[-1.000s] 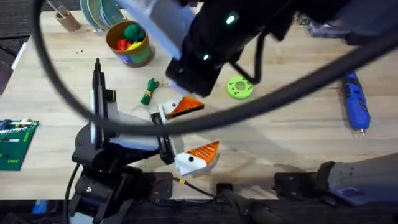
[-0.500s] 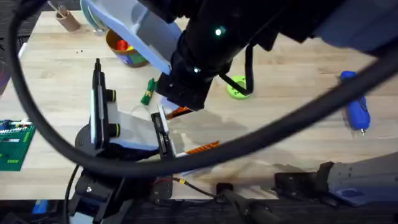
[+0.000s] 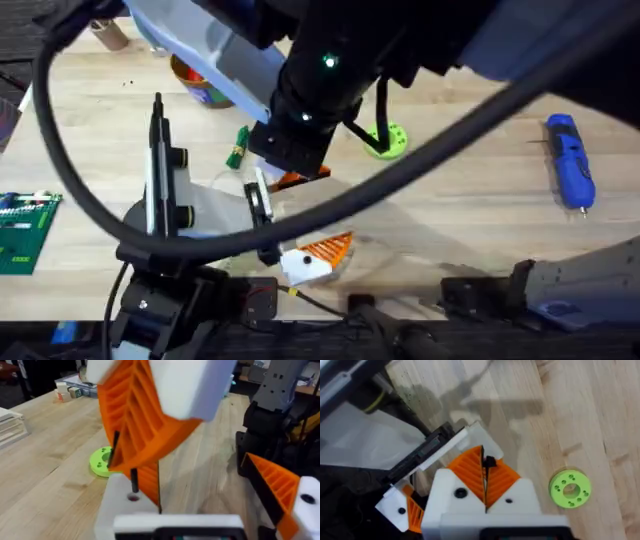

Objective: Pick up the gripper from the table and insert it into the empty holder that is missing its gripper. Then pick up a screw, insert it into the mounting hole, and use the screwdriver to tighten it. Finally, clean up the table by picking up the vegetable and placing it into the bucket.

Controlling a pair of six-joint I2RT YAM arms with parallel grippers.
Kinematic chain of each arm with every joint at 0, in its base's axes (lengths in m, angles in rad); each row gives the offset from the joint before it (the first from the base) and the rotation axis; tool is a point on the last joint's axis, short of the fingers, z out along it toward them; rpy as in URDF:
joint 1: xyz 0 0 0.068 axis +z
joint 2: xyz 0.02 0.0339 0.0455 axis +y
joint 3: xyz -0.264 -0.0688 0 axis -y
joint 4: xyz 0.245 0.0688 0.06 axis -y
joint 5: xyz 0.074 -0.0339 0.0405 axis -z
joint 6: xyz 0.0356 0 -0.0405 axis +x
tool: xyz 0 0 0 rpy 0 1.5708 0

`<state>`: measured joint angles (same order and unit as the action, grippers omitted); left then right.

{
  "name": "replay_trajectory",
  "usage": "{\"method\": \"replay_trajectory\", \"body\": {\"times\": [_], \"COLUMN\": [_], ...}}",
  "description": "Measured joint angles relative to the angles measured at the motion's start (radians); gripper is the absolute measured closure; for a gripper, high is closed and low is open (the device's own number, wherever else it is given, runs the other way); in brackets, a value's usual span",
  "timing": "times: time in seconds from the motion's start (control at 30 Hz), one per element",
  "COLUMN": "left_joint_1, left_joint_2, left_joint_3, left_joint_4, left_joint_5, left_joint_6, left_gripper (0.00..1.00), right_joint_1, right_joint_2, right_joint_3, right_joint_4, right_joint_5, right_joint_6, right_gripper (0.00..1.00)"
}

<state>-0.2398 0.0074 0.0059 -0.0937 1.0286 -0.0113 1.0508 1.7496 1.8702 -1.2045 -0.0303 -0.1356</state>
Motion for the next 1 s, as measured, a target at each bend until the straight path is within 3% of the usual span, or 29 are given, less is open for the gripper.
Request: {"method": "replay_trajectory", "body": {"times": [1.0], "left_joint_1": [0.000], "left_joint_2": [0.000], "left_joint_3": [0.000], "left_joint_4": [0.000], "left_joint_5": [0.000], "left_joint_6": [0.004], "left_gripper": [0.009], "right_joint_1": [0.000], "right_joint_2": [0.046], "right_joint_3": [0.000], "right_joint_4": [0.000], "right_joint_5": [-0.009], "right_joint_6": [0.000], "right_gripper": [0.993]}}
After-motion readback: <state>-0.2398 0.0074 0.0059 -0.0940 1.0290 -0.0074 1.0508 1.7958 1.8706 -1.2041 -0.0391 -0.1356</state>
